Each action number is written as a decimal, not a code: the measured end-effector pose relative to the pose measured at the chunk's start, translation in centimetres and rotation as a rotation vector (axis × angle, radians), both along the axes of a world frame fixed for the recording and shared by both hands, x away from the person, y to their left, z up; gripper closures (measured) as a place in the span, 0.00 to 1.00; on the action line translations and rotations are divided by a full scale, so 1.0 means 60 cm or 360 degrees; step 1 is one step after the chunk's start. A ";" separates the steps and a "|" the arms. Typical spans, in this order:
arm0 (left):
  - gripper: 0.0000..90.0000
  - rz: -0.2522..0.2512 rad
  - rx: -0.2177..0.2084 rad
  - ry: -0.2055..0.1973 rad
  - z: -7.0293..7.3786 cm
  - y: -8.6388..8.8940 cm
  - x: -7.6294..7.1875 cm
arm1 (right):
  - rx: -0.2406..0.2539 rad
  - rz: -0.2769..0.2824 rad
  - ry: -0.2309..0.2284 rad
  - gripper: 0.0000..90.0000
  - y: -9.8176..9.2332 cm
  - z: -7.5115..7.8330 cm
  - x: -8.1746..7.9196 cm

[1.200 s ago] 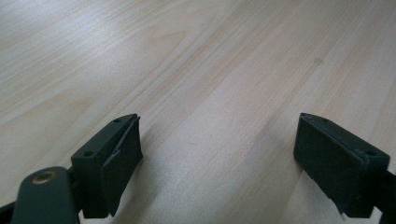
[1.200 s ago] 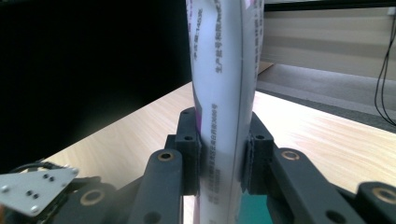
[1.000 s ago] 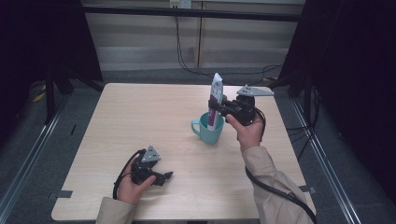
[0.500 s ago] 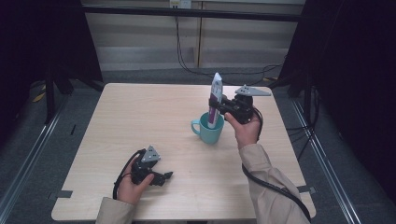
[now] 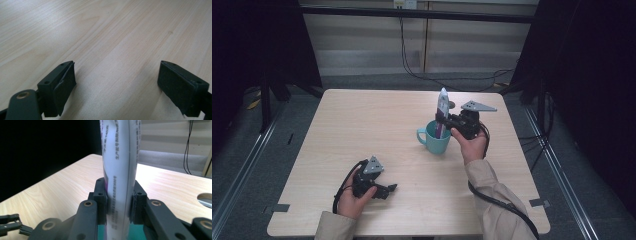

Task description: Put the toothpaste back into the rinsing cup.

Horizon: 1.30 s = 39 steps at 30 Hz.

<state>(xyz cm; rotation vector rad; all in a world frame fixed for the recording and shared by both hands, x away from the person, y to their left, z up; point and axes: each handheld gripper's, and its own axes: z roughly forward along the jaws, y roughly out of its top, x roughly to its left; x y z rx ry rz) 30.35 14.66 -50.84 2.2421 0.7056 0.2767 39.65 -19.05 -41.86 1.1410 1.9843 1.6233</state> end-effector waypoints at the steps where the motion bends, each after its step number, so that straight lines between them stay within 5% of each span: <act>1: 0.16 0.0000 -0.0001 0.0000 0.000 0.000 0.000 | -0.0005 -0.0004 0.0007 0.80 0.000 -0.005 0.000; 25: 0.16 0.0000 -0.0001 0.0000 0.000 0.000 0.000 | -0.0102 -0.0012 0.0107 0.77 0.006 -0.050 -0.001; 39: 0.16 0.0001 -0.0001 0.0000 0.000 0.000 0.000 | -0.0127 0.0000 0.0106 0.75 0.008 -0.048 -0.008</act>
